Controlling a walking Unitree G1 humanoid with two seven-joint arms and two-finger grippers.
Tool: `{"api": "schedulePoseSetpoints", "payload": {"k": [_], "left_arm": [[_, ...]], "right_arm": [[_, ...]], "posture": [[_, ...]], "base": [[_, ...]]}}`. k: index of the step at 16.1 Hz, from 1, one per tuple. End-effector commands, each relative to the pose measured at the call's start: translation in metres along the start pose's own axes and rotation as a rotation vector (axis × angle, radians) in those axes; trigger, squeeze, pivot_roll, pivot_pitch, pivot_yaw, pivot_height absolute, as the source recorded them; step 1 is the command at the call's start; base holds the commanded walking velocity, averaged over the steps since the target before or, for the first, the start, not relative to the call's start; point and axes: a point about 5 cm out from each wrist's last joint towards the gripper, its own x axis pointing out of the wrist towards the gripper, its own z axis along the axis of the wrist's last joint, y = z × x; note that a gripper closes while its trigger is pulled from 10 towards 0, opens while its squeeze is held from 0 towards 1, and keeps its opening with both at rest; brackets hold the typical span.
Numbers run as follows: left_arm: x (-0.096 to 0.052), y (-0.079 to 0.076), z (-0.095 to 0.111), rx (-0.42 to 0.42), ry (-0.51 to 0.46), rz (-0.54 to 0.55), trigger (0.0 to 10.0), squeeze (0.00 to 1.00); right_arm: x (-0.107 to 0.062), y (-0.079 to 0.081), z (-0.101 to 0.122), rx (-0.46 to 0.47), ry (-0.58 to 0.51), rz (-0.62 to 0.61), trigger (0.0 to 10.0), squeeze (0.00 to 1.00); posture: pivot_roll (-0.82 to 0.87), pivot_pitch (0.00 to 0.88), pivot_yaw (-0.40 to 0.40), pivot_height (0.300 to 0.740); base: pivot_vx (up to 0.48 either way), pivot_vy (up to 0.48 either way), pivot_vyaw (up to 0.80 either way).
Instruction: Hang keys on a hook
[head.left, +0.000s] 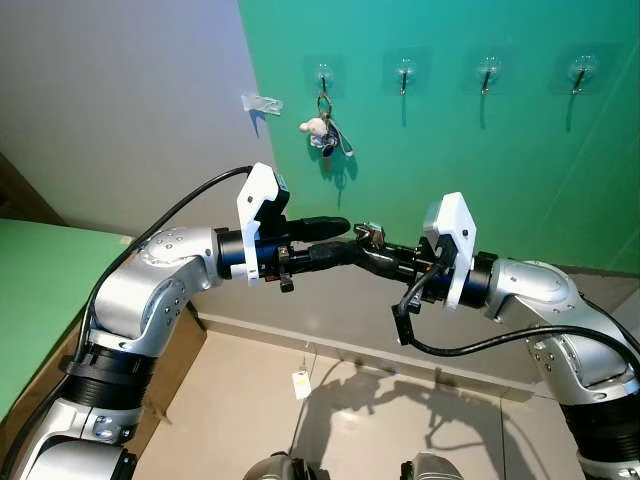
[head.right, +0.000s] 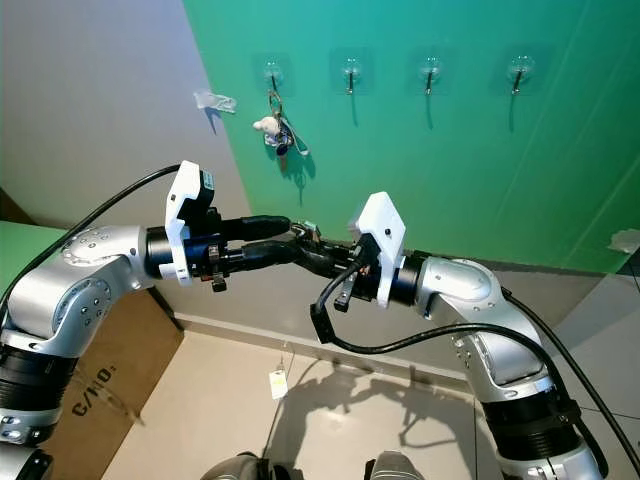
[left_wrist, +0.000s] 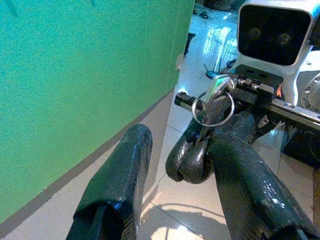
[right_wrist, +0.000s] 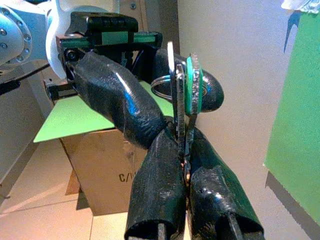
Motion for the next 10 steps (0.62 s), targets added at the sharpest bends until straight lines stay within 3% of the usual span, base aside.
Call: {"api": "schedulePoseSetpoints", "payload": {"k": [1,10], "left_arm": [[0.000,0.002,0.009,0.038,-0.010,0.006,10.0,0.00],[0.001,0.006,0.009,0.031,-0.019,0.023,10.0,0.00]], "right_arm": [[0.005,0.009,0.000,-0.009,0.007,0.057,0.0,0.00],[0.009,0.024,-0.007,-0.013,0.033,0.122,0.0,0.00]], "posture": [[-0.27,0.045,0.138,0.717],[-0.27,0.047,0.135,0.717]], "base": [[0.000,0.000,0.00],[0.000,0.000,0.00]]}}
